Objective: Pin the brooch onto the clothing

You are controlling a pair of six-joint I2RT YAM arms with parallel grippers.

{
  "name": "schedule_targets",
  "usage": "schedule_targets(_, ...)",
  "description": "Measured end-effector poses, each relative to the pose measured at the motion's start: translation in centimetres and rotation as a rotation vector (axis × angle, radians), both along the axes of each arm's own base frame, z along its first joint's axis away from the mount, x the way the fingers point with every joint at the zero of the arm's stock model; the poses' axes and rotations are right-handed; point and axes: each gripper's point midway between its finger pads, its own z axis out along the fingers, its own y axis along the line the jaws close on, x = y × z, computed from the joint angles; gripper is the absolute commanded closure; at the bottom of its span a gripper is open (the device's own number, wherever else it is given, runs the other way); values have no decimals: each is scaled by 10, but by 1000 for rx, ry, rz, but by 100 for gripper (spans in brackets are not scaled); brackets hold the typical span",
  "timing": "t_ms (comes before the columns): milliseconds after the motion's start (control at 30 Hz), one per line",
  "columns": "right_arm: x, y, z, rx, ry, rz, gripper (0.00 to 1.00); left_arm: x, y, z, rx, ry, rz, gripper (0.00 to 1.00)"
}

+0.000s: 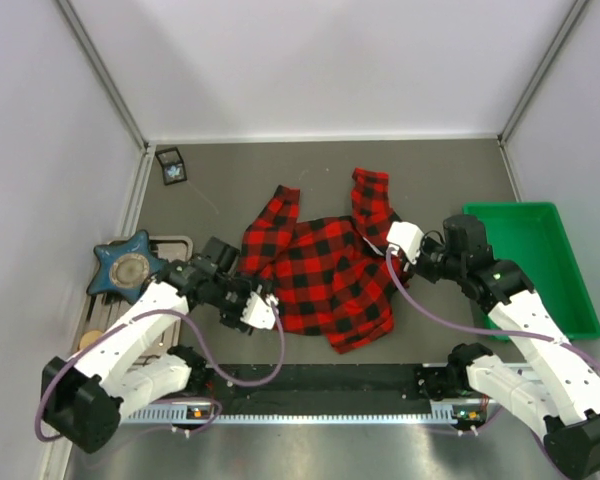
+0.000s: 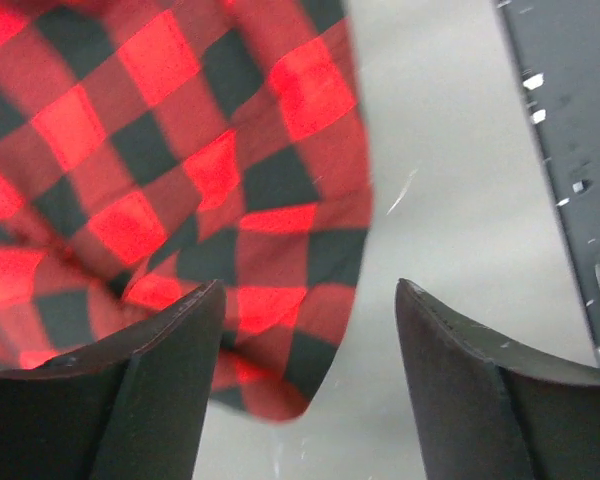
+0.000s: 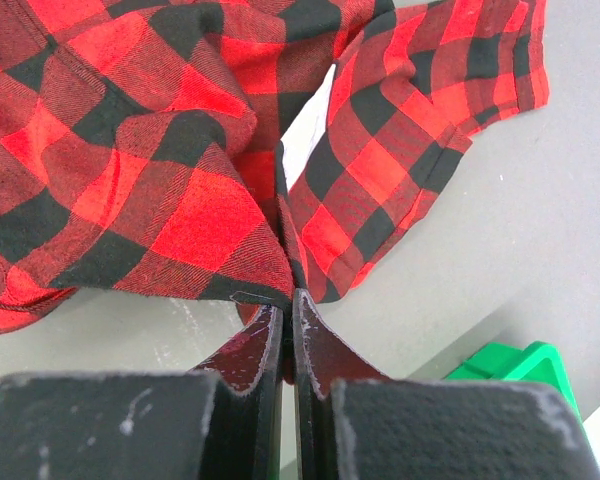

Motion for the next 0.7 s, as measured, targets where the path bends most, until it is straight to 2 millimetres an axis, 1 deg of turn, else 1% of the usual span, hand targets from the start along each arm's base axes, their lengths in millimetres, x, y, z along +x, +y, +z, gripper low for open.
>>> schedule_targets(33, 0, 0, 0, 0, 0, 0, 100, -9, -6, -7, 3, 17, -25, 39)
schedule_targets(67, 0, 0, 0, 1, 2, -2, 100, -16, -10, -12, 7, 34, -39, 40)
schedule_targets(100, 0, 0, 0, 2, 2, -2, 100, -22, -13, -17, 16, 51, -54, 39)
schedule_targets(133, 0, 0, 0, 2, 4, -4, 100, -25, -13, -24, 32, 76, -49, 35)
schedule_targets(167, 0, 0, 0, 3, 3, -4, 100, -27, -15, -26, 39, 85, -57, 34)
schedule_targets(367, 0, 0, 0, 2, 4, -4, 100, -16, -19, -48, 100, 127, -23, 31)
schedule_targets(467, 0, 0, -1, 1, 8, -4, 100, -12, -17, -60, 137, 145, -19, 31)
schedule_targets(567, 0, 0, -2, -1, 11, -4, 100, -12, -13, -74, 186, 178, -26, 33)
schedule_targets(633, 1, 0, -3, -2, 13, -4, 100, -13, -10, -83, 217, 202, -34, 36)
schedule_targets(700, 1, 0, -3, -2, 14, -5, 100, -14, -7, -91, 243, 220, -40, 43)
